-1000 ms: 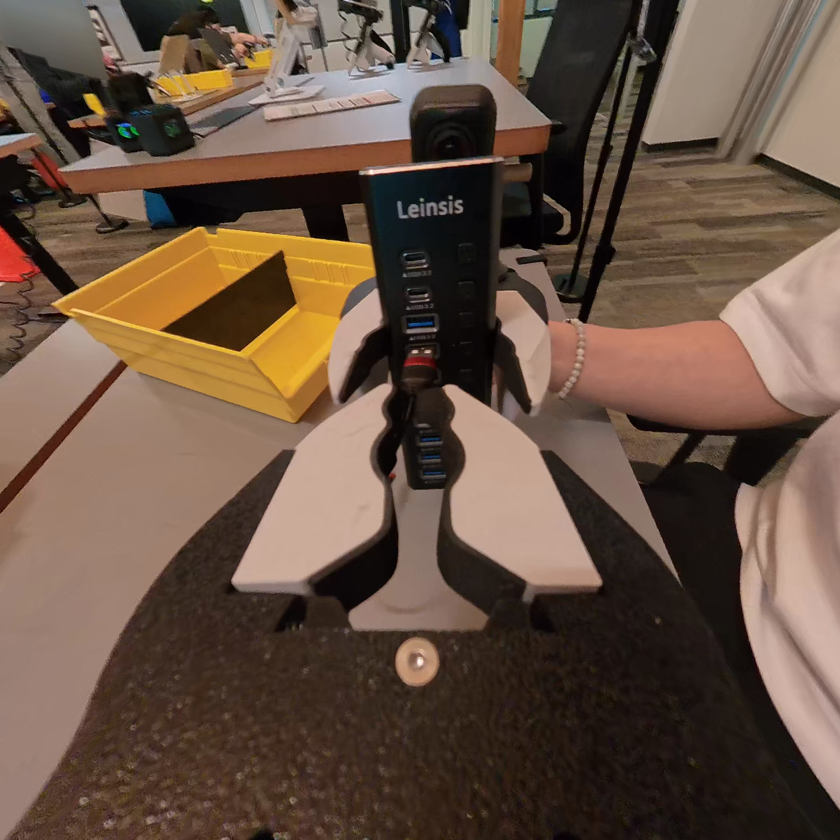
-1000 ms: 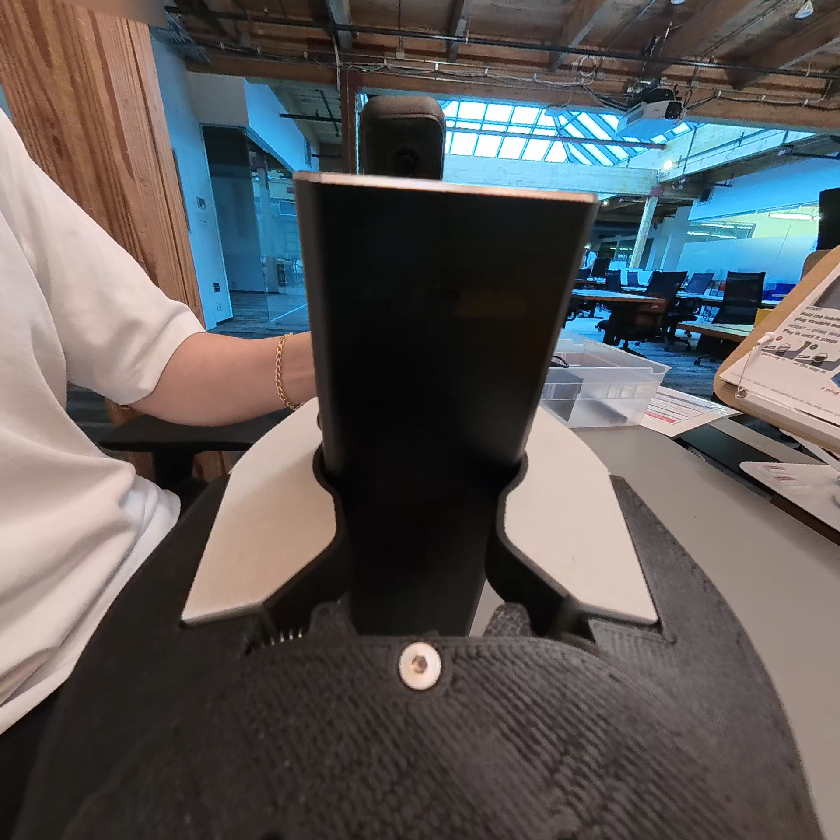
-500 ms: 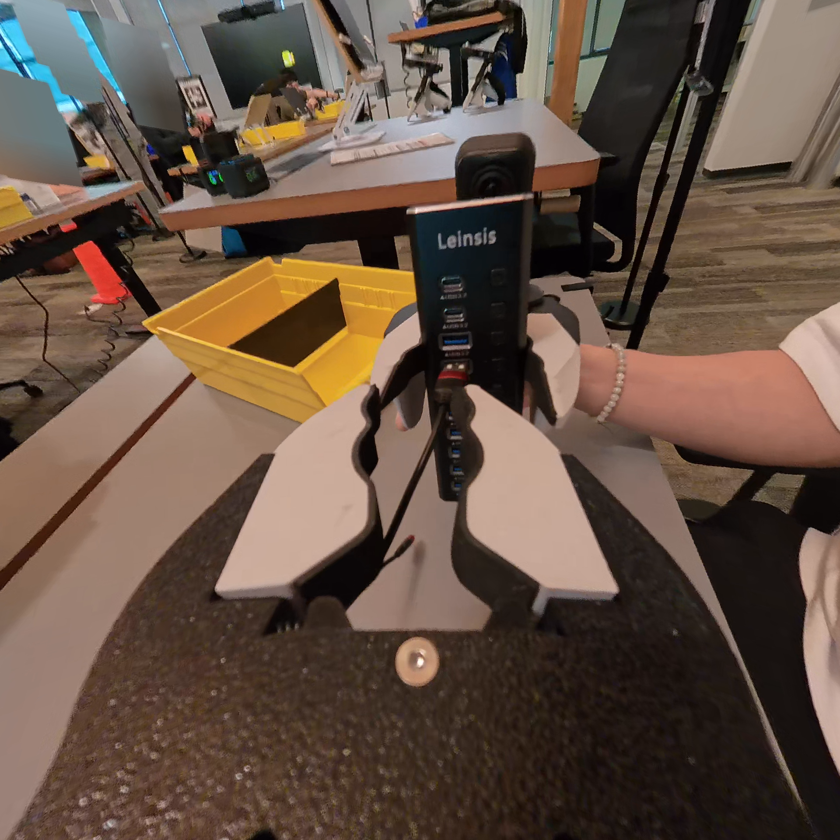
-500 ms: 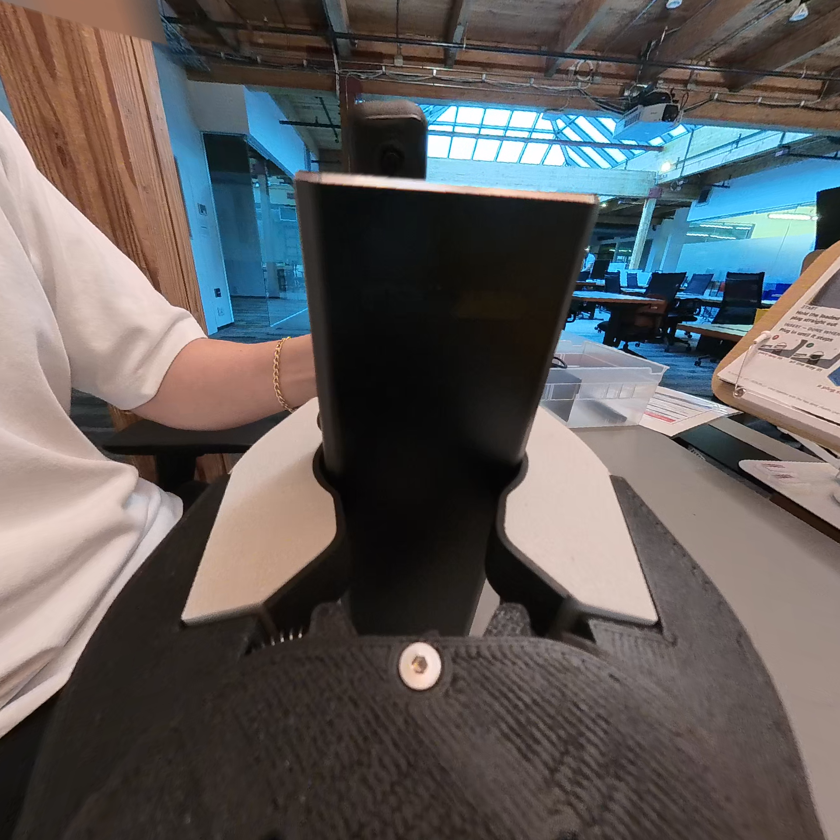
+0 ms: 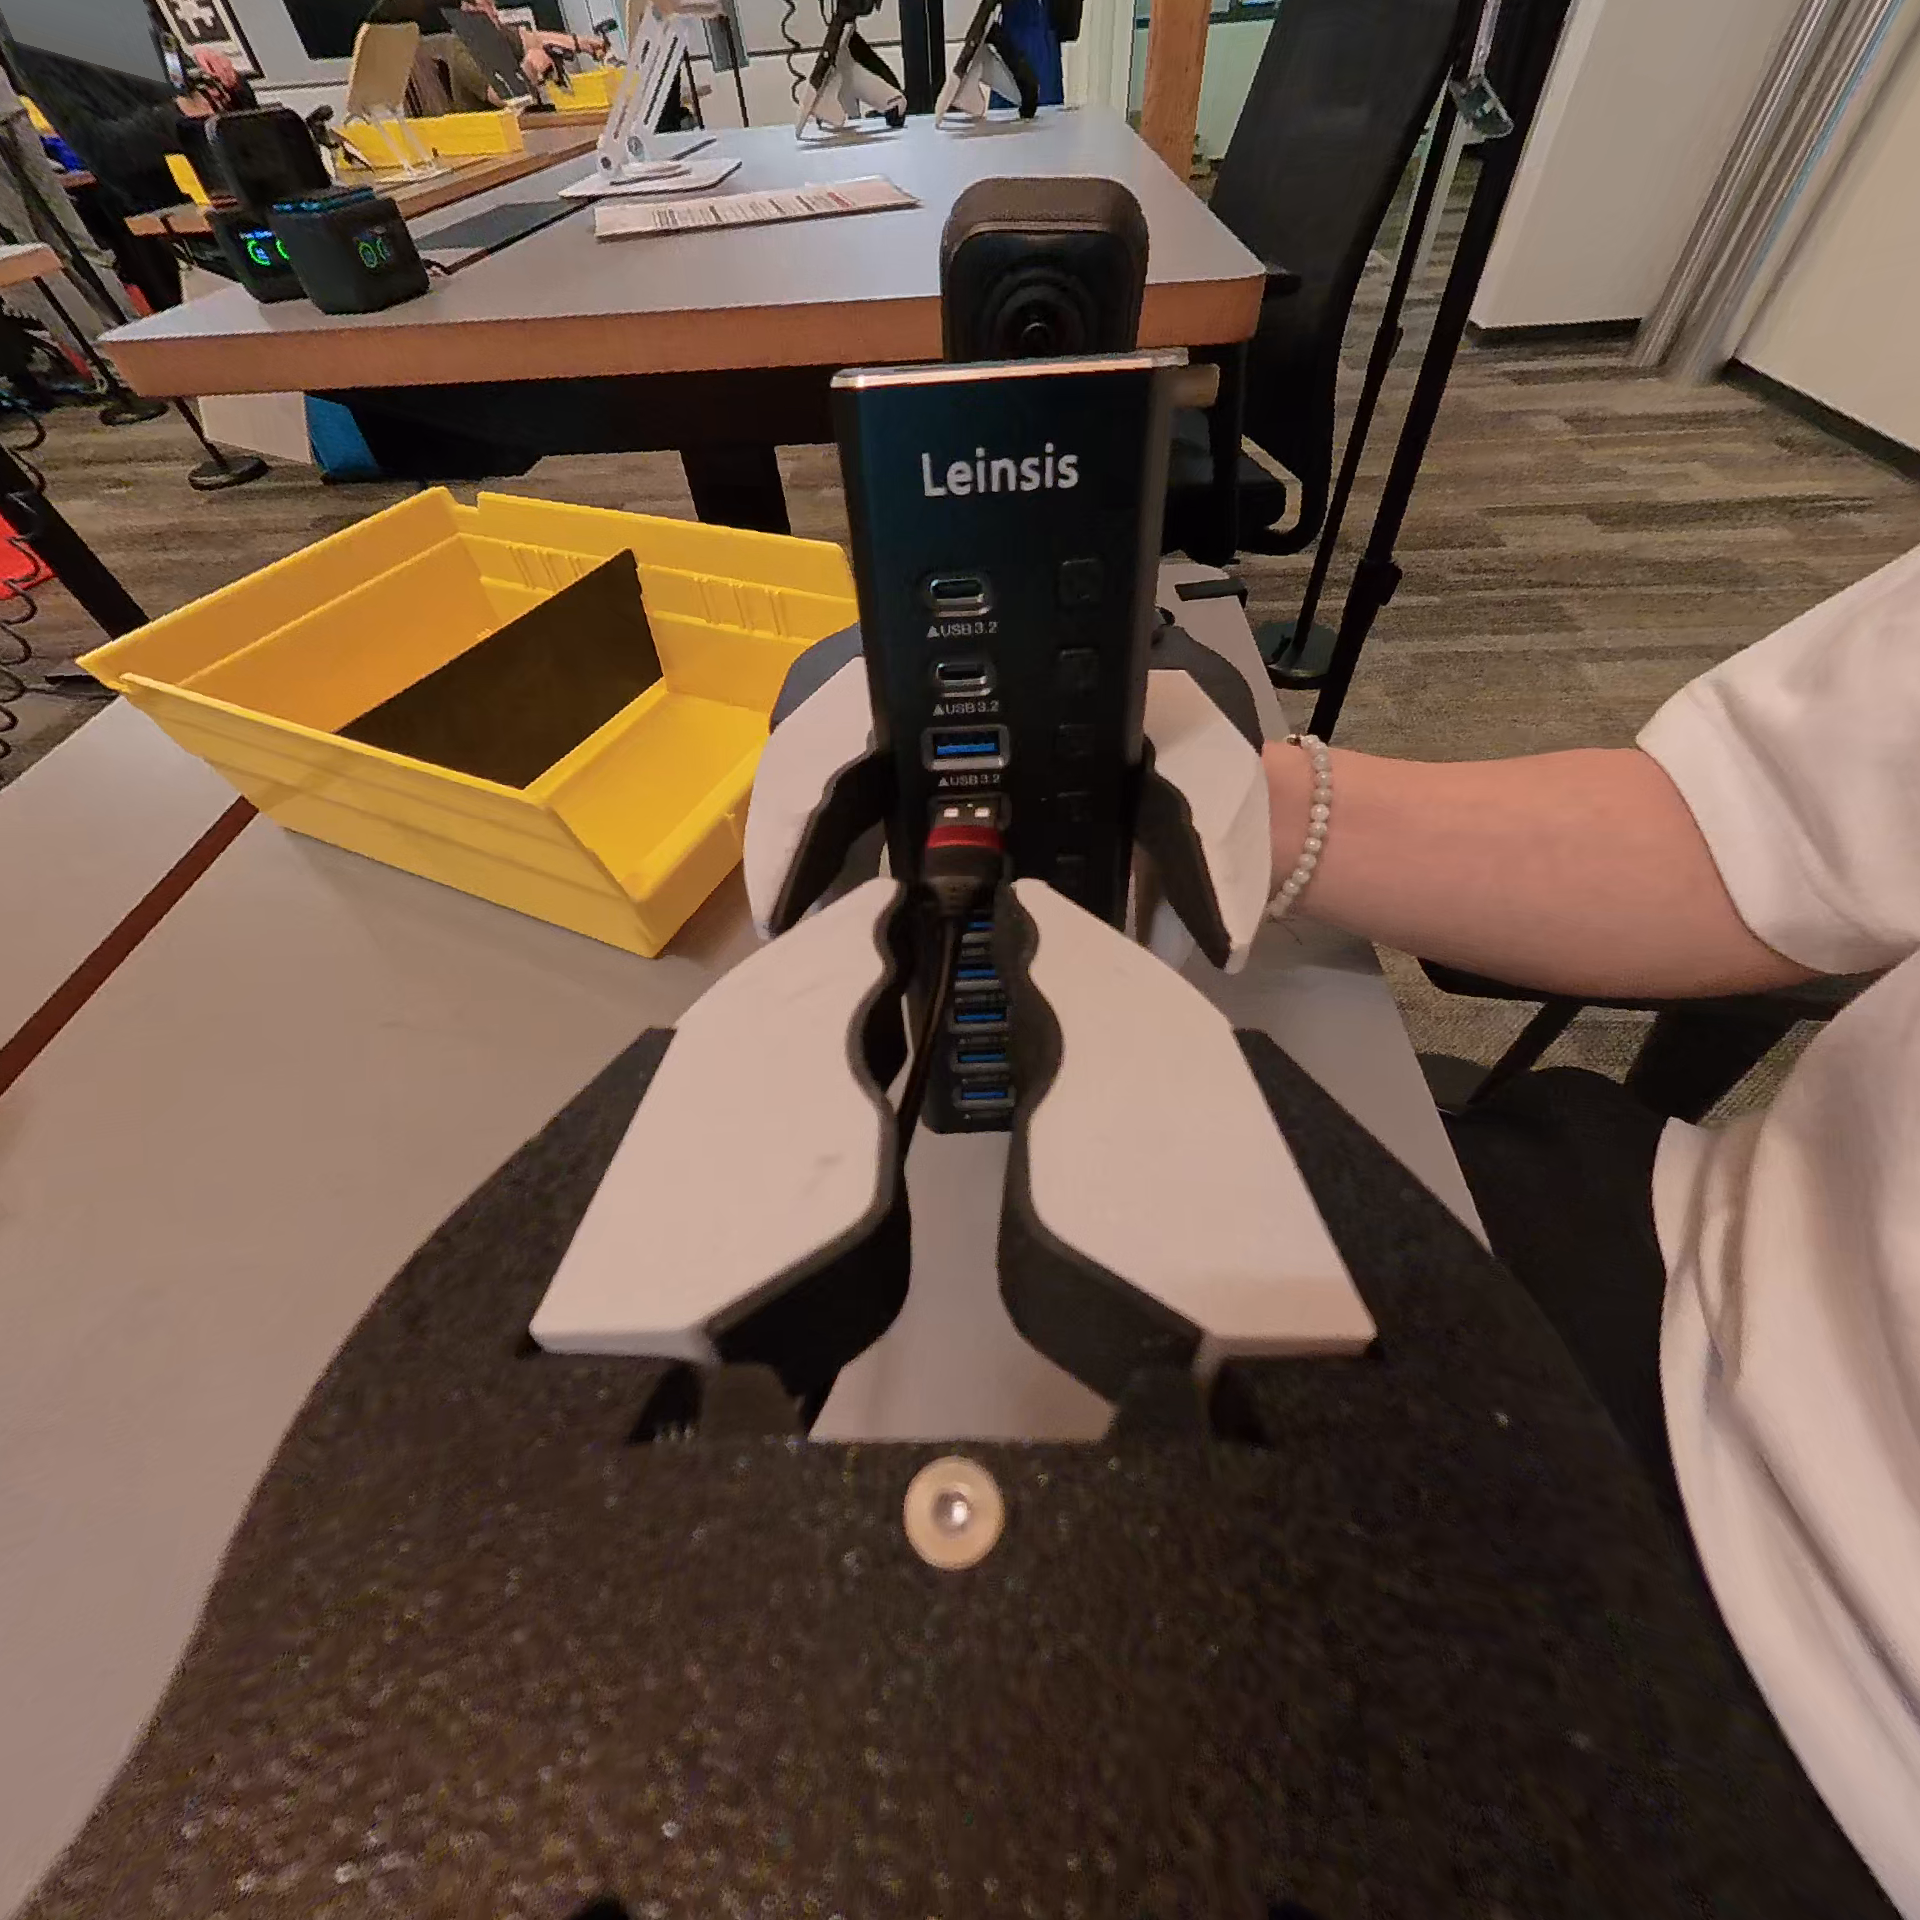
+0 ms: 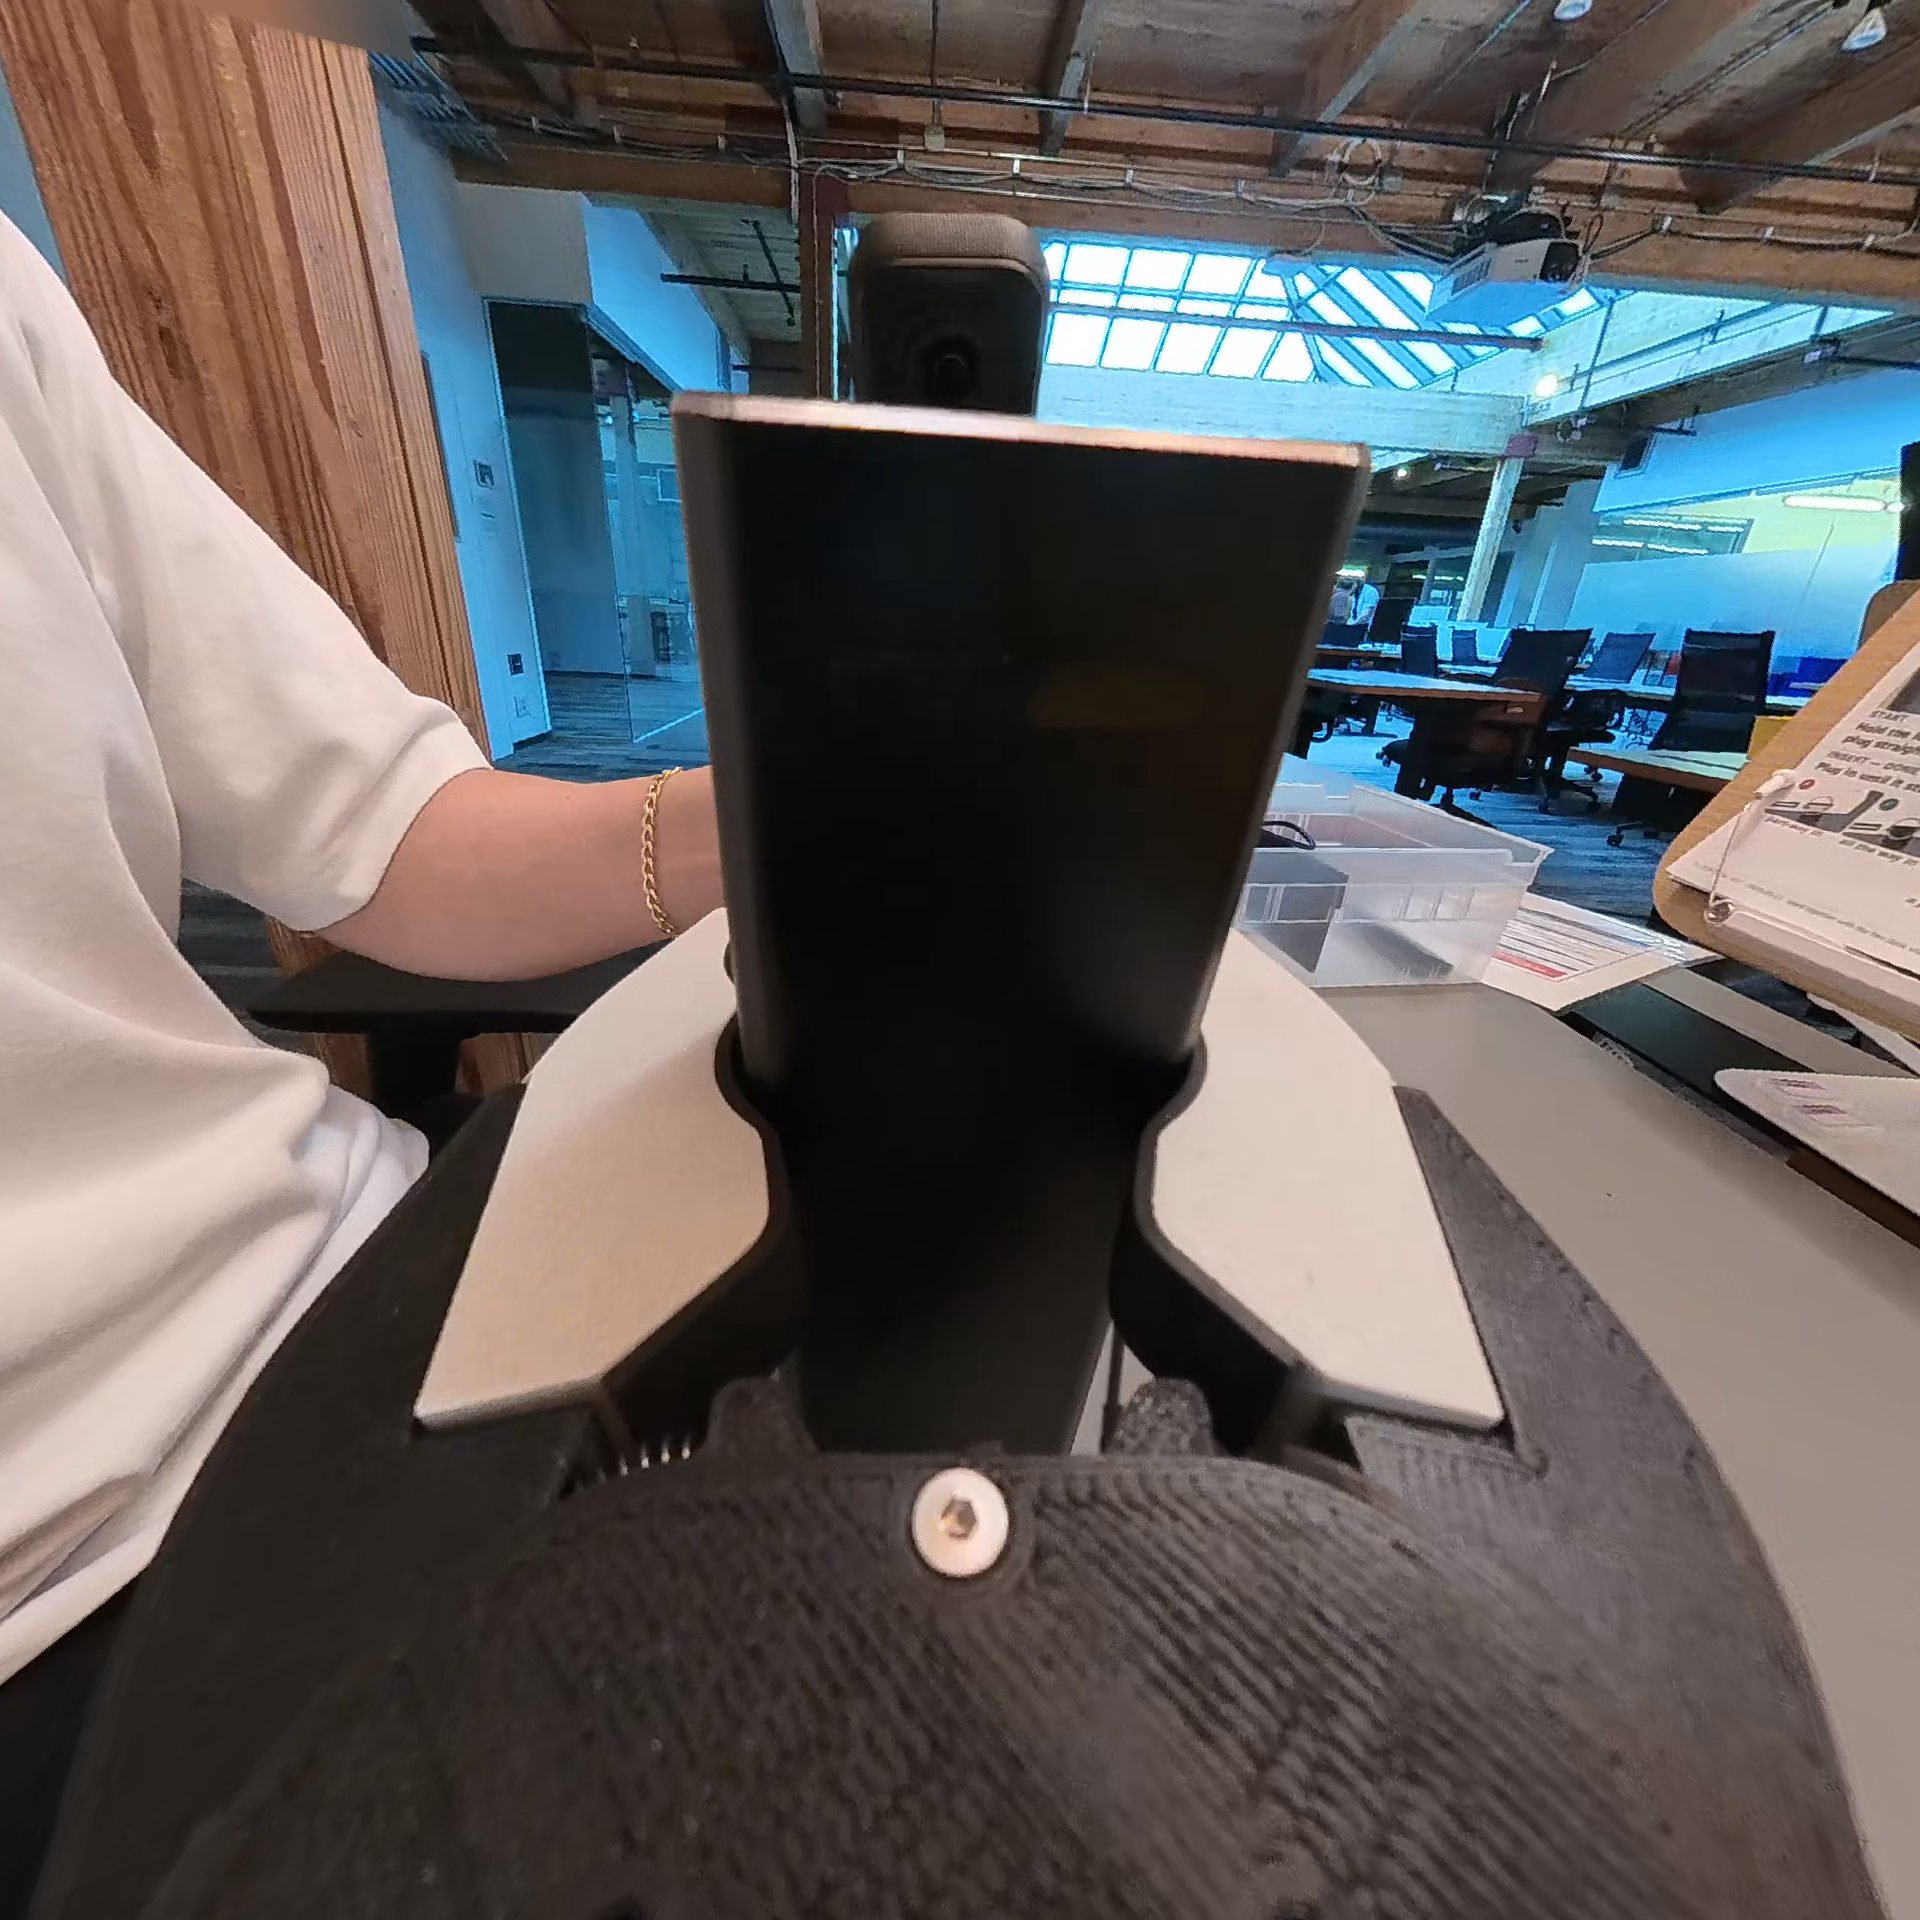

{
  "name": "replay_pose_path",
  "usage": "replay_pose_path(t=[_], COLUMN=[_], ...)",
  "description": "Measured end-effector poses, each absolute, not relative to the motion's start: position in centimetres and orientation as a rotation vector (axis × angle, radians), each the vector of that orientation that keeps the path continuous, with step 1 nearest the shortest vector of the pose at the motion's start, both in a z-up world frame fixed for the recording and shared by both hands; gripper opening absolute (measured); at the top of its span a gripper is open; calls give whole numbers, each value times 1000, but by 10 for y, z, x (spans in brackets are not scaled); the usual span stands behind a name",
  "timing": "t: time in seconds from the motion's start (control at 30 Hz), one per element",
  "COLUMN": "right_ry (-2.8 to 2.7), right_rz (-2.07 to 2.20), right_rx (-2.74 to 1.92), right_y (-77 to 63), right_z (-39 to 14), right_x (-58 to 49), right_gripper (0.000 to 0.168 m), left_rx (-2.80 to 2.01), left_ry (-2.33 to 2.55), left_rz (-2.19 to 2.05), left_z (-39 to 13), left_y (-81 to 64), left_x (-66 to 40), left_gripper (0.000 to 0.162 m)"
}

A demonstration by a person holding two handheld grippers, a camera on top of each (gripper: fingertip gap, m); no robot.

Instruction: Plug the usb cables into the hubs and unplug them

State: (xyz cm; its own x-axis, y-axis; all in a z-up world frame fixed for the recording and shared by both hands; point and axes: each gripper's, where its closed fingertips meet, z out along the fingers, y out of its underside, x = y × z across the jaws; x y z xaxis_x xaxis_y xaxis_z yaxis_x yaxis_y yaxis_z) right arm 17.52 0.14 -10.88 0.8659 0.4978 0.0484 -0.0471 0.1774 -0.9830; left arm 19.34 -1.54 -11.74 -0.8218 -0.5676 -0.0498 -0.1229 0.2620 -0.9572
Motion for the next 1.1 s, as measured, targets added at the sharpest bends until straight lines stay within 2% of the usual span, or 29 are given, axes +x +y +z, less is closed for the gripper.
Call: replay_pose_path(t=[0.9,1.1], right_ry=[-326,-321], right_rz=[401,416], right_rx=[-1442,-1457], right_y=[20,18], right_z=[-132,-134], right_x=[179,180], right_gripper=[74,76], left_rx=[-785,-787], left_ry=[2243,2240], left_rz=[-1229,-1257], left_z=[-143,-142], left_y=[0,-2], left_x=[201,202], left_gripper=[11,11])
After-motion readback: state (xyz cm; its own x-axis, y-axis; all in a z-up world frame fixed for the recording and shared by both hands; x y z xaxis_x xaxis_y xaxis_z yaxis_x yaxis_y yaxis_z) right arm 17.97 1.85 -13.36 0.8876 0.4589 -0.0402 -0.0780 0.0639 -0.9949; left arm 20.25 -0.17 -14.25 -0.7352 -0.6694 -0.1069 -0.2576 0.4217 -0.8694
